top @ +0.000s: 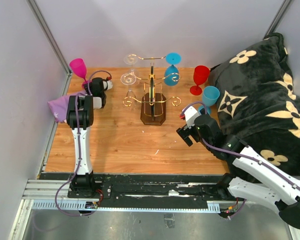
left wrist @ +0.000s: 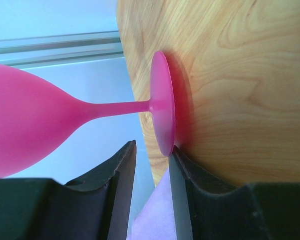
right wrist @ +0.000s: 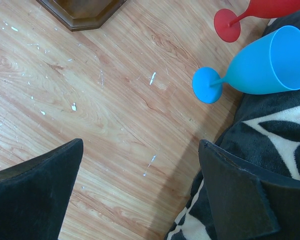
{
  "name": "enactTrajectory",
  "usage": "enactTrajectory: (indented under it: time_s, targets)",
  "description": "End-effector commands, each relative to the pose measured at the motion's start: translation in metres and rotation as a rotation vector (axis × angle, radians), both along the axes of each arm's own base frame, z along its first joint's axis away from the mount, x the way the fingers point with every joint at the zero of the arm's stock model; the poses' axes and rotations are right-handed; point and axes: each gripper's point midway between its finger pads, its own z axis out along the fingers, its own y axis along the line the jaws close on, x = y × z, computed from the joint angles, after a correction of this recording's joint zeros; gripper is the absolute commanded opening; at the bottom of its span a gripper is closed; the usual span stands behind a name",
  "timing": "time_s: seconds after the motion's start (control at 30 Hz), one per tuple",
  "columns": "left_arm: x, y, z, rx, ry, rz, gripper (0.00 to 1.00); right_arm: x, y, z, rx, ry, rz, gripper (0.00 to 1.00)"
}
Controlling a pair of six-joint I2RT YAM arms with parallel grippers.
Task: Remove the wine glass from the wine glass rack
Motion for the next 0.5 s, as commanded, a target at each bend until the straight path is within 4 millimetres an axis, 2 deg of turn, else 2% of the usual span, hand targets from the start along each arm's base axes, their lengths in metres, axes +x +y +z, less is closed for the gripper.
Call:
enactTrajectory:
  time_s: [0.0, 0.27, 0.47]
  targets:
    - [-0.036, -0.026, -0.084, -0.085, 0.249, -0.049, 0.41, -0.004, 0.005, 0.001, 0.038, -0.005, 0.014, 0.98]
    - [-0.035, -0.042, -0.084, -0.192, 0.263, -0.063, 0.4, -0.005, 0.001, 0.003, 0.044, -0.019, 0.008, 0.98]
    - [-0.042, -0.053, -0.086, -0.28, 0.308, -0.086, 0.4, -0.006, 0.001, 0.005, 0.051, -0.024, 0.01, 0.98]
